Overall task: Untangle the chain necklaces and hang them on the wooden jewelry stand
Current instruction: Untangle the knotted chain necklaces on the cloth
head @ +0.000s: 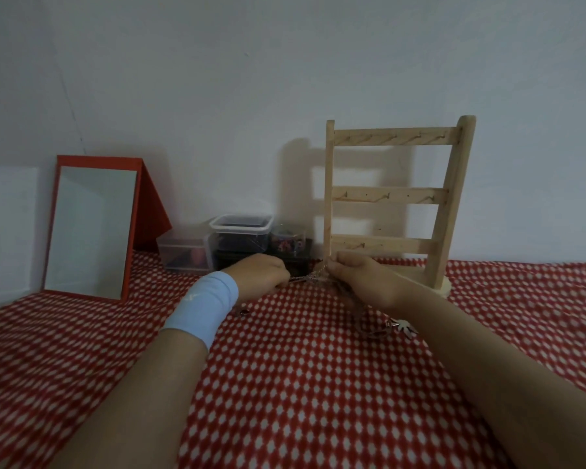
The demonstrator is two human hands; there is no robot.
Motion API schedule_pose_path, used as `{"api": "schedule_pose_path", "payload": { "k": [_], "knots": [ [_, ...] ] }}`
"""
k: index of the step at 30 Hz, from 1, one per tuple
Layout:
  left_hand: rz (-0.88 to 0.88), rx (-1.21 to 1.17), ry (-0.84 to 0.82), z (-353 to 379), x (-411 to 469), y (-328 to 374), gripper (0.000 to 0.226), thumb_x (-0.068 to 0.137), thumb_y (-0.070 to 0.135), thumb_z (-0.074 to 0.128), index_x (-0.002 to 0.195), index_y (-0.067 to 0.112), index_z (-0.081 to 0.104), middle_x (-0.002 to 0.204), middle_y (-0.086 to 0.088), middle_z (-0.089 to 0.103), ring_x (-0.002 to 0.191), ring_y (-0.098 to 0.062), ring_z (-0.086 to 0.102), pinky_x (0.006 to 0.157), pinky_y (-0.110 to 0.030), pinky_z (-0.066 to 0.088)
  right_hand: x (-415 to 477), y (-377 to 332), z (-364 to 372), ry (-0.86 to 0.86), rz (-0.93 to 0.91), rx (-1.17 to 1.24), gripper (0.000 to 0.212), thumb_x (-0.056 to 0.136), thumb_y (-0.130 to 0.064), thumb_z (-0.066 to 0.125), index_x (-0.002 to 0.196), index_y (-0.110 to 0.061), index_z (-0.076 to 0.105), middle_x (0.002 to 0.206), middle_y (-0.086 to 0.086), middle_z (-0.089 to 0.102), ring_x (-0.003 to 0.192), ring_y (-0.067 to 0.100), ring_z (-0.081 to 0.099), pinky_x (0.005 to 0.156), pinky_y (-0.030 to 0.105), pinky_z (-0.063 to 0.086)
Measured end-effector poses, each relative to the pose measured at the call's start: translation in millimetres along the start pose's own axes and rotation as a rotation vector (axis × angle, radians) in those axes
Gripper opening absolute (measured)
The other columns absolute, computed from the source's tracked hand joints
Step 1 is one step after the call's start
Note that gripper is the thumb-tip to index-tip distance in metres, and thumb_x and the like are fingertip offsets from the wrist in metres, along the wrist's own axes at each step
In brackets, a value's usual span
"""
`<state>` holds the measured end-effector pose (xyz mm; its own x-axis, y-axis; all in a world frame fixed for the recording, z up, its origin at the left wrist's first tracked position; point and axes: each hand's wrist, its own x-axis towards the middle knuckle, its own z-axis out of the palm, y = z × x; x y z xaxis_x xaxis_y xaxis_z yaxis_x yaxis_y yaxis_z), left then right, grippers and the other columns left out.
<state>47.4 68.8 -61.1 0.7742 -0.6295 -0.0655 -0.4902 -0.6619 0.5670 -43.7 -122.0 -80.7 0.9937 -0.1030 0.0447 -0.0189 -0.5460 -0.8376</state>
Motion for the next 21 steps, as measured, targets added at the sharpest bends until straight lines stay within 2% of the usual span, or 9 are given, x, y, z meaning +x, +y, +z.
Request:
{"api": "schedule_pose_path", "payload": {
  "k": [3, 4, 7, 9, 11, 14, 17, 19, 21],
  "knots": [
    [-0.012, 0.112, 0.082, -6, 1, -4, 0.036, 0.098, 0.011, 0.043, 0.063, 0.02, 0.044, 0.065, 0.005, 0.043, 0.056, -0.004, 0.038, 0.053, -0.014, 0.034, -1, -2, -2, -0.03, 0.011, -0.029, 0.028, 0.108, -0.032, 0.042, 0.101, -0.014, 0.063, 0.078, -0.002, 0.061, 0.059, 0.004, 0.054, 0.059, 0.018, 0.046],
    [-0.015, 0.097, 0.107, -8, 2, -6, 0.037, 0.098, 0.012, 0.044, 0.062, 0.02, 0.044, 0.065, 0.005, 0.043, 0.056, -0.004, 0.038, 0.053, -0.014, 0.034, -1, -3, -3, -0.041, 0.02, -0.044, 0.027, 0.107, -0.033, 0.045, 0.101, -0.016, 0.064, 0.078, -0.003, 0.061, 0.059, 0.003, 0.054, 0.058, 0.017, 0.044],
    [0.001, 0.064, 0.11, -12, -1, -8, 0.033, 0.095, 0.017, 0.05, 0.062, 0.017, 0.053, 0.065, 0.002, 0.05, 0.058, -0.005, 0.045, 0.057, -0.018, 0.039, -2, -4, -7, -0.065, -0.017, -0.104, 0.02, 0.098, -0.042, 0.061, 0.098, -0.023, 0.069, 0.097, -0.007, 0.071, 0.086, 0.005, 0.066, 0.073, 0.021, 0.044],
    [0.017, 0.005, 0.062, -14, -4, -8, 0.024, 0.092, 0.027, 0.06, 0.074, 0.015, 0.07, 0.077, 0.002, 0.066, 0.071, -0.006, 0.058, 0.069, -0.021, 0.045, -5, -6, -8, -0.077, -0.079, -0.131, 0.018, 0.094, -0.038, 0.068, 0.097, -0.021, 0.072, 0.104, -0.007, 0.072, 0.097, 0.005, 0.066, 0.079, 0.02, 0.044],
    [0.044, -0.022, 0.032, -15, -8, -8, 0.018, 0.09, 0.038, 0.064, 0.081, 0.026, 0.075, 0.089, 0.011, 0.07, 0.085, -0.003, 0.062, 0.074, -0.019, 0.044, -6, -6, -9, -0.078, -0.088, -0.143, 0.018, 0.097, -0.033, 0.064, 0.098, -0.018, 0.075, 0.1, -0.009, 0.074, 0.09, -0.001, 0.067, 0.076, 0.014, 0.042],
    [0.029, 0.005, 0.008, -17, -9, -9, 0.02, 0.092, 0.043, 0.061, 0.08, 0.032, 0.073, 0.09, 0.012, 0.069, 0.086, -0.003, 0.062, 0.073, -0.019, 0.042, -6, -7, -12, -0.076, -0.033, -0.161, 0.024, 0.1, -0.038, 0.059, 0.094, -0.024, 0.079, 0.092, -0.01, 0.076, 0.083, -0.002, 0.069, 0.074, 0.015, 0.045],
    [-0.005, 0.005, -0.071, -16, -10, -7, 0.025, 0.095, 0.04, 0.058, 0.079, 0.025, 0.07, 0.075, 0.009, 0.065, 0.068, -0.006, 0.06, 0.068, -0.022, 0.046, -3, -6, -12, -0.053, -0.007, -0.239, 0.021, 0.099, -0.04, 0.061, 0.087, -0.032, 0.077, 0.09, -0.009, 0.075, 0.086, 0.004, 0.068, 0.079, 0.021, 0.05],
    [-0.021, -0.061, -0.102, -13, -9, -4, 0.025, 0.096, 0.033, 0.058, 0.087, 0.015, 0.071, 0.074, 0.001, 0.065, 0.065, -0.009, 0.06, 0.065, -0.023, 0.052, -1, -4, -11, -0.024, -0.011, -0.241, 0.021, 0.099, -0.038, 0.061, 0.093, -0.028, 0.078, 0.093, -0.008, 0.075, 0.088, 0.007, 0.069, 0.079, 0.021, 0.051],
    [-0.021, -0.087, -0.087, -10, -9, -3, 0.023, 0.097, 0.03, 0.057, 0.088, 0.013, 0.07, 0.074, 0.0, 0.066, 0.066, -0.012, 0.062, 0.069, -0.026, 0.054, -1, -3, -10, 0.012, -0.029, -0.19, 0.022, 0.101, -0.034, 0.059, 0.099, -0.023, 0.079, 0.097, -0.008, 0.076, 0.092, 0.006, 0.069, 0.08, 0.018, 0.049]
  ]
}}
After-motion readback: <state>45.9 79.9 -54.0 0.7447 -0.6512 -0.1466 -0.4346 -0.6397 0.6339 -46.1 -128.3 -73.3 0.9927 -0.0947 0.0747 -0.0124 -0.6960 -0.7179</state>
